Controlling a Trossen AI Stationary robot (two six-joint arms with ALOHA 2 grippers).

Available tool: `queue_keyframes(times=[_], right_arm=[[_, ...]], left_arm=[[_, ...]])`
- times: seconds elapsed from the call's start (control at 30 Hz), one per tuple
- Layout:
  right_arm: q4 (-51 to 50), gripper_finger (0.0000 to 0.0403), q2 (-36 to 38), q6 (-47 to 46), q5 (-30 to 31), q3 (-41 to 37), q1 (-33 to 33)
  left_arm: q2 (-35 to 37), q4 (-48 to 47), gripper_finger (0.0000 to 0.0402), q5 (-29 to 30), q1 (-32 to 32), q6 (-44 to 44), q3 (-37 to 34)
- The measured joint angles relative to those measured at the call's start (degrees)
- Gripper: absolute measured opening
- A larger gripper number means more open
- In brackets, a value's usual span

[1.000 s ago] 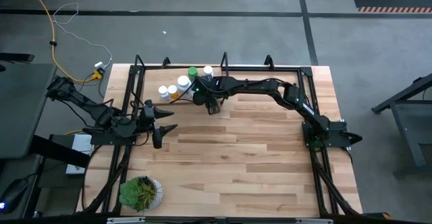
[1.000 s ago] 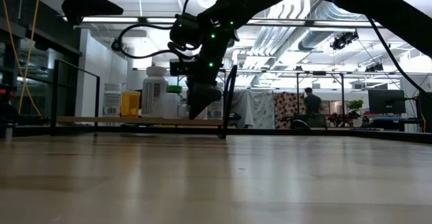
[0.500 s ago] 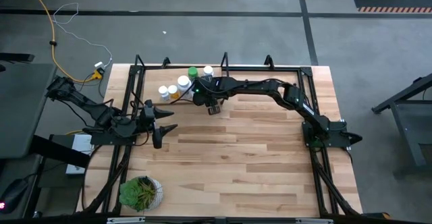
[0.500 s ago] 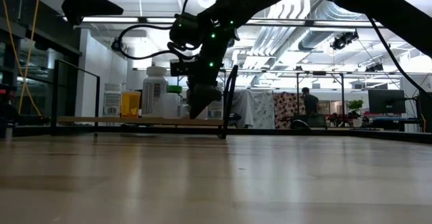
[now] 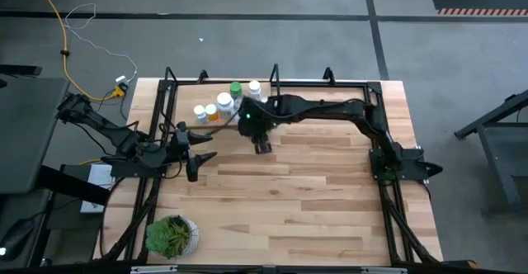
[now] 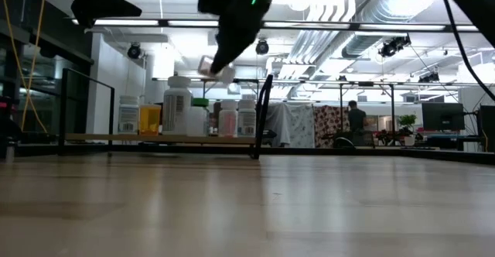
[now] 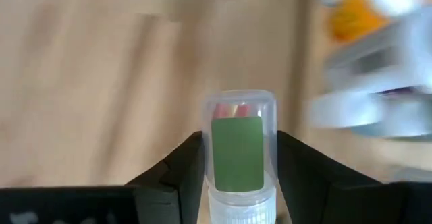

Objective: Pick and place medicine bottles onto shelf by color
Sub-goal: Adjust the small green pill bottle on the shelf

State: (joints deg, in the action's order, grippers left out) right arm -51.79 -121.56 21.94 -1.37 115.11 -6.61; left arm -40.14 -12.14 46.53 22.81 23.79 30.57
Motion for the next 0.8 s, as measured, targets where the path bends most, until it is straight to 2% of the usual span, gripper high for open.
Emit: queue_keyframes(times=[0.13, 0.3, 0.43, 0.57, 0.67, 0.73, 0.8], right_arm=[[-8.44, 0.0149, 1.39, -4.47, -1.87, -0.15, 3.1], [-12.07, 0.0149, 1.48, -8.64, -3.68, -0.82, 6.88], [-10.63, 0.0149, 3.85, -11.61, -5.23, -8.38, 9.23], [-0.84, 0.0149, 11.53, -16.82, -5.78, -25.17, 10.38], [14.68, 0.0149, 19.07, -22.17, -5.66, -40.25, 10.68], [29.48, 0.0149, 24.06, -24.63, -4.9, -49.48, 11.34], [46.26, 0.0149, 27.59, -25.08, -2.88, -57.76, 12.39]], left_arm=[[0.02, -0.02, 0.0257, -1.37, 0.02, 0.02, 0.0], [0.01, -0.01, 0.0257, -2.67, 0.45, 0.47, 0.0], [0.02, -0.02, 0.0257, -2.49, 1.62, 0.48, 0.0], [0.0, 0.0, 0.0257, 0.29, 2.95, 0.38, 0.0], [-0.58, 2.1, 0.0257, 4.97, 3.57, -0.74, -0.24], [-1.5, 9.44, 0.0257, 8.08, 3.5, -4.12, -2.34], [-3.07, 21.02, 0.0257, 7.59, 2.47, -10.9, -5.7]])
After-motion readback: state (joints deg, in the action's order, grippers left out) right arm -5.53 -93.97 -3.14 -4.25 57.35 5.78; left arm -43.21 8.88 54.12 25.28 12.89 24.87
